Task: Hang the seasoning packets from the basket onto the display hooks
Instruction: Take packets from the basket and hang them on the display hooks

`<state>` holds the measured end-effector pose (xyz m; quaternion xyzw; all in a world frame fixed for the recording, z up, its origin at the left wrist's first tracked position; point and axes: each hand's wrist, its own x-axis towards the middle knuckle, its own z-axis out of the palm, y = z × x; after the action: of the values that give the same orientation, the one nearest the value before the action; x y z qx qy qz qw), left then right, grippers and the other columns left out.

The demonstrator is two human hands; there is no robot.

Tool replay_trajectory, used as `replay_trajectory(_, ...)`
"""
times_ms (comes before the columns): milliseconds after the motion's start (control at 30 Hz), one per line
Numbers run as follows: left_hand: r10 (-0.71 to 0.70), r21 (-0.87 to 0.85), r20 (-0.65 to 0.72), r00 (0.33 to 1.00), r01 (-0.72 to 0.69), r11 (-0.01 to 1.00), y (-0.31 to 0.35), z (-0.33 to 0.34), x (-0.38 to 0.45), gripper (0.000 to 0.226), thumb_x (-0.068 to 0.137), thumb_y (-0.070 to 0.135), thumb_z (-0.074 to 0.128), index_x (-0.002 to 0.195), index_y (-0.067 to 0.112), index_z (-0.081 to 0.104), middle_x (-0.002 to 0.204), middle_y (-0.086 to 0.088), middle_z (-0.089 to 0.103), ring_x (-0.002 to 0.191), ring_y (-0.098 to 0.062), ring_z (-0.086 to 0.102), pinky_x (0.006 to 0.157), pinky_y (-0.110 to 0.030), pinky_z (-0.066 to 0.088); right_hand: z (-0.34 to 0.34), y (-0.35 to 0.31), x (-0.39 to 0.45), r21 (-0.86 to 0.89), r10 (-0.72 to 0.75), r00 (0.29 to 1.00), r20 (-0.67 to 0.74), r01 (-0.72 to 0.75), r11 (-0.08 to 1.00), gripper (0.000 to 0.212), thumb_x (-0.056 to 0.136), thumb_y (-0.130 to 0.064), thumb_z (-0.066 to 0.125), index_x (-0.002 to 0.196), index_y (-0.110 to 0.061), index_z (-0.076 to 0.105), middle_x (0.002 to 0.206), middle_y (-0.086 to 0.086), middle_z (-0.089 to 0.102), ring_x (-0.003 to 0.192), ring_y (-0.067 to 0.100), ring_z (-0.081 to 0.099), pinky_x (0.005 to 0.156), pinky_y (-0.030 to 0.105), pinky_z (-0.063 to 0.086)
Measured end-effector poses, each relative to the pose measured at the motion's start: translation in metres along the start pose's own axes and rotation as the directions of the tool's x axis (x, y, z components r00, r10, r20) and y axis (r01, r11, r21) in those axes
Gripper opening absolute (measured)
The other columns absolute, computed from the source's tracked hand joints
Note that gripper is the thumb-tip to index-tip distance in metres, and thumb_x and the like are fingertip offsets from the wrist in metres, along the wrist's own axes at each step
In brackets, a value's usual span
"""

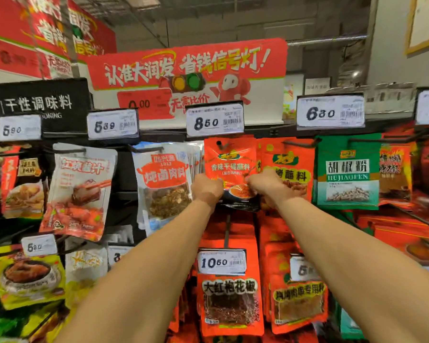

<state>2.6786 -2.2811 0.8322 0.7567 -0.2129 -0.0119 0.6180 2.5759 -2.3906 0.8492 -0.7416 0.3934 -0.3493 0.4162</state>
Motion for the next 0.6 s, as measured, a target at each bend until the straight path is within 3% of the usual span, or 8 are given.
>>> replay_trajectory(133, 0.009, 0.060, 0.005, 1.000, -0.009, 0.998, 0.000, -0.002, 0.004, 0.031, 0.085, 0.020, 0.070, 0.111, 0.004, 0.071, 0.108, -0.016, 0.073, 0.100, -0.034, 0.069, 0.087, -0.042, 0.059, 0.008, 0.012, 0.003, 0.129, 0.028, 0.995, 0.096, -0.041, 0.991, 0.035, 0.086, -0.015, 0.059, 0.118, -0.001, 0.065, 0.111, 0.016, 0.067, 0.101, 0.033, 0.064, 0.081, 0.039, 0.053)
replay_trajectory(267, 0.034, 0.077, 0.077, 0.996, -0.040, 0.996, 0.003, -0.012, -0.006, 0.031, 0.087, 0.022, 0.071, 0.111, 0.002, 0.070, 0.110, -0.018, 0.072, 0.104, -0.035, 0.068, 0.090, -0.045, 0.057, -0.001, 0.008, -0.007, 0.130, -0.004, 0.999, 0.053, -0.003, 0.991, 0.033, 0.087, -0.015, 0.058, 0.117, -0.001, 0.064, 0.107, 0.015, 0.065, 0.094, 0.029, 0.060, 0.076, 0.037, 0.048)
replay_trajectory(400, 0.143, 0.098, 0.077, 0.987, -0.151, 0.984, 0.012, -0.036, -0.027, 0.025, 0.093, 0.027, 0.068, 0.109, 0.008, 0.070, 0.104, -0.005, 0.071, 0.093, -0.025, 0.065, 0.083, -0.033, 0.052, -0.020, 0.004, -0.029, 0.146, -0.033, 0.998, 0.054, 0.025, 0.989, 0.021, 0.088, -0.013, 0.054, 0.105, -0.007, 0.064, 0.094, 0.016, 0.057, 0.083, 0.026, 0.054, 0.064, 0.031, 0.041)
replay_trajectory(467, 0.171, 0.041, 0.143, 0.975, -0.178, 0.983, 0.017, -0.053, -0.042, 0.030, 0.097, 0.027, 0.063, 0.121, 0.009, 0.067, 0.109, 0.000, 0.067, 0.095, -0.021, 0.064, 0.084, -0.032, 0.052, -0.034, 0.002, -0.047, 0.262, 0.013, 0.996, 0.092, -0.036, 0.964, 0.016, 0.094, -0.012, 0.052, 0.105, -0.009, 0.063, 0.087, 0.012, 0.060, 0.068, 0.023, 0.056, 0.054, 0.028, 0.045)
replay_trajectory(500, 0.156, -0.017, 0.190, 0.969, -0.156, 0.988, 0.020, -0.061, -0.050, 0.024, 0.099, 0.024, 0.061, 0.117, 0.010, 0.067, 0.111, -0.002, 0.069, 0.094, -0.021, 0.066, 0.079, -0.031, 0.054, -0.044, 0.001, -0.059, 0.309, 0.029, 0.991, 0.128, -0.067, 0.949, 0.014, 0.096, -0.012, 0.052, 0.104, -0.009, 0.064, 0.082, 0.010, 0.063, 0.062, 0.021, 0.058, 0.052, 0.027, 0.048)
replay_trajectory(600, 0.088, -0.198, 0.289, 0.953, -0.031, 0.980, 0.032, -0.094, -0.079, 0.018, 0.101, 0.014, 0.052, 0.102, 0.012, 0.070, 0.096, -0.010, 0.078, 0.077, -0.020, 0.075, 0.060, -0.024, 0.054, -0.077, 0.000, -0.101, 0.414, 0.001, 0.981, 0.195, -0.083, 0.907, 0.015, 0.100, -0.012, 0.051, 0.098, -0.011, 0.065, 0.079, 0.008, 0.072, 0.069, 0.023, 0.069, 0.066, 0.033, 0.057)
